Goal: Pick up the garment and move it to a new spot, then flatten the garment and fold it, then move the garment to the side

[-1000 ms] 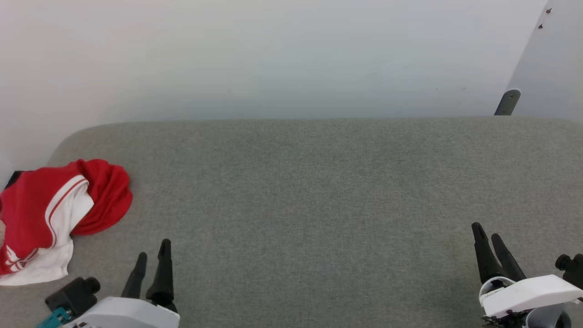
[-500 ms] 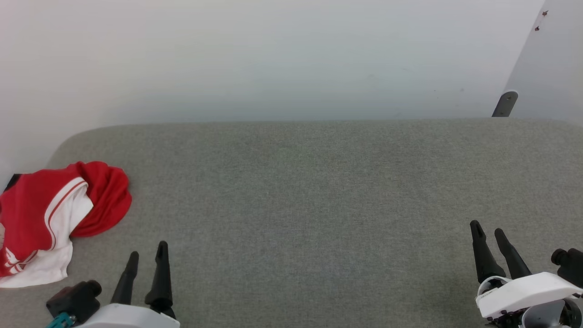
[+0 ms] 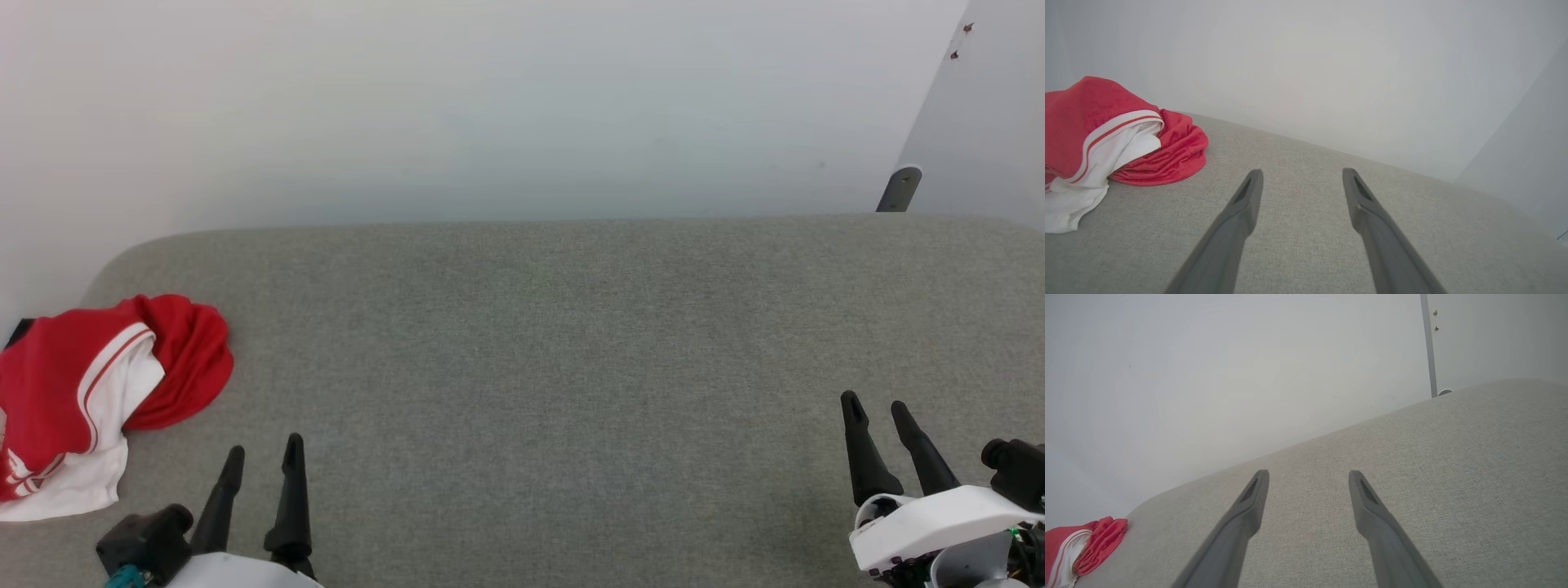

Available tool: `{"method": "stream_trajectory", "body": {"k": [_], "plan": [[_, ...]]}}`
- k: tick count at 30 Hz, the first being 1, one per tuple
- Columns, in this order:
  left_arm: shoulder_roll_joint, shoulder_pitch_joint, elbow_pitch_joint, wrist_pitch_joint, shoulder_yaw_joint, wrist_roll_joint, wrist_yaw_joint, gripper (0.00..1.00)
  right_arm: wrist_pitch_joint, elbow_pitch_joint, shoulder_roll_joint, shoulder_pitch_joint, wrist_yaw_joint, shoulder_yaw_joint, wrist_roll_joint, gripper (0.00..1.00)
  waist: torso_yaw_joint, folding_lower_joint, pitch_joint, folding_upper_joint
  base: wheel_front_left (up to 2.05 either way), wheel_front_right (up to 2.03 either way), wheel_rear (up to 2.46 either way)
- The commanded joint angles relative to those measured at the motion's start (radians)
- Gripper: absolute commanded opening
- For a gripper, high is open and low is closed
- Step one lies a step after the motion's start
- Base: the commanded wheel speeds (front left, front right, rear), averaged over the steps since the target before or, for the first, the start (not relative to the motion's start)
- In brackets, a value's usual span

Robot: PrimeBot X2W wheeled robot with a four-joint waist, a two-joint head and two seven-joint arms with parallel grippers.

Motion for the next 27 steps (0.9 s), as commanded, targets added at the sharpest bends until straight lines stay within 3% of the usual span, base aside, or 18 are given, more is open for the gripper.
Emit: {"method": "stream_trajectory", "body": {"k": [1, 27], "plan": [[0.009, 0.001, -0.008, -0.008, -0.002, 0.027, -0.002, 1.0, -0.008, -0.009, -0.002, -0.018, 0.001, -0.001, -0.024, 1.0, 0.0, 0.0, -0.001, 0.0, 0.0, 0.0, 0.0], [0.027, 0.032, -0.033, -0.057, 0.01, 0.19, -0.002, 1.0, -0.037, -0.026, -0.01, -0.017, 0.001, -0.002, -0.198, 1.0, -0.007, 0.0, -0.013, 0.0, 0.0, 0.0, 0.0]]}}
